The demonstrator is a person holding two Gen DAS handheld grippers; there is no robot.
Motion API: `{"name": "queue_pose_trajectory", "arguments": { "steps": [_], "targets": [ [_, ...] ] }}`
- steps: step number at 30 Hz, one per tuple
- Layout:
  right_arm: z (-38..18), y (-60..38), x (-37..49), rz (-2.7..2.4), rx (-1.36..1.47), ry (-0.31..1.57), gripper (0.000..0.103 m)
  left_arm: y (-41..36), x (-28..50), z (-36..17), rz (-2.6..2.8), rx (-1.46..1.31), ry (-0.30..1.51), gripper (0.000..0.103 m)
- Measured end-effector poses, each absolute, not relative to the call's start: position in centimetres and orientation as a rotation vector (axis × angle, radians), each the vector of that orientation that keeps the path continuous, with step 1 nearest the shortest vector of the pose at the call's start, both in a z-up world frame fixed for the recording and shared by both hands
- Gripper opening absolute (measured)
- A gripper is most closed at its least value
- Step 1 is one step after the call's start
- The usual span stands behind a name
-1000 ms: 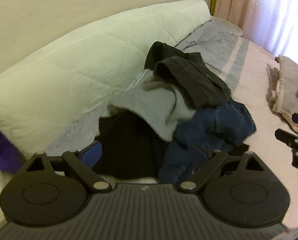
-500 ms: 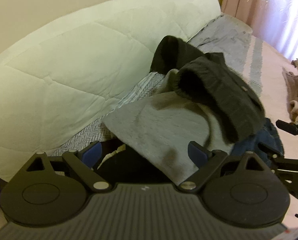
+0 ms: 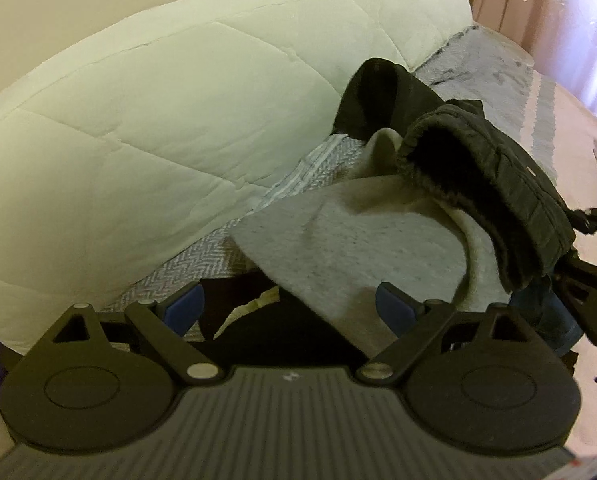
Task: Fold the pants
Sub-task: 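Grasp the dark green trousers with the right gripper and lift them off the pile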
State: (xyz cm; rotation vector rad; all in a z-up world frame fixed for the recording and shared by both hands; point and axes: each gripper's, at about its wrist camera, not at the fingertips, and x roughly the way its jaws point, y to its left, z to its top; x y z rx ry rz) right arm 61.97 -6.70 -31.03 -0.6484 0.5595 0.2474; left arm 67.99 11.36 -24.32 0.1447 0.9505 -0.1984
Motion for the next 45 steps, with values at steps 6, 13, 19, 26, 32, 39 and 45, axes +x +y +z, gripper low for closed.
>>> {"name": "queue_pose_trajectory", "arguments": {
  "steps": [6,13,19,26,32,39,45],
  "targets": [
    [-24.6,-10.8,61.7,0.278,-0.191,0.483,0.003,12.3,67.6,-22.6,-0.157,0.147,0.918,0.090],
    [-12.3,-19.5,55.8,0.220,0.341,0.287,0.002,12.5,65.4,-18.9,-0.166,0.135,0.860,0.089],
    [-1.6,-25.1,44.5,0.115,0.478,0.052,0.002,10.2,61.0,-15.1,-0.270,0.144,0.808,0.089],
    [10.2,-29.6,25.6,-0.103,0.411,-0.207,0.002,4.5,52.2,-9.5,-0.499,0.176,0.721,0.089],
    [17.9,-28.9,10.8,-0.261,0.227,-0.249,0.002,-1.7,41.8,-6.5,-0.743,0.200,0.667,0.089],
    [24.8,-30.2,4.9,-0.428,0.058,-0.246,0.002,-6.8,29.3,-5.5,-0.931,0.227,0.656,0.089],
    [25.2,-39.6,-0.4,-0.914,0.045,0.054,0.003,-6.9,21.2,-6.2,-0.972,0.229,0.676,0.089]
  ]
}}
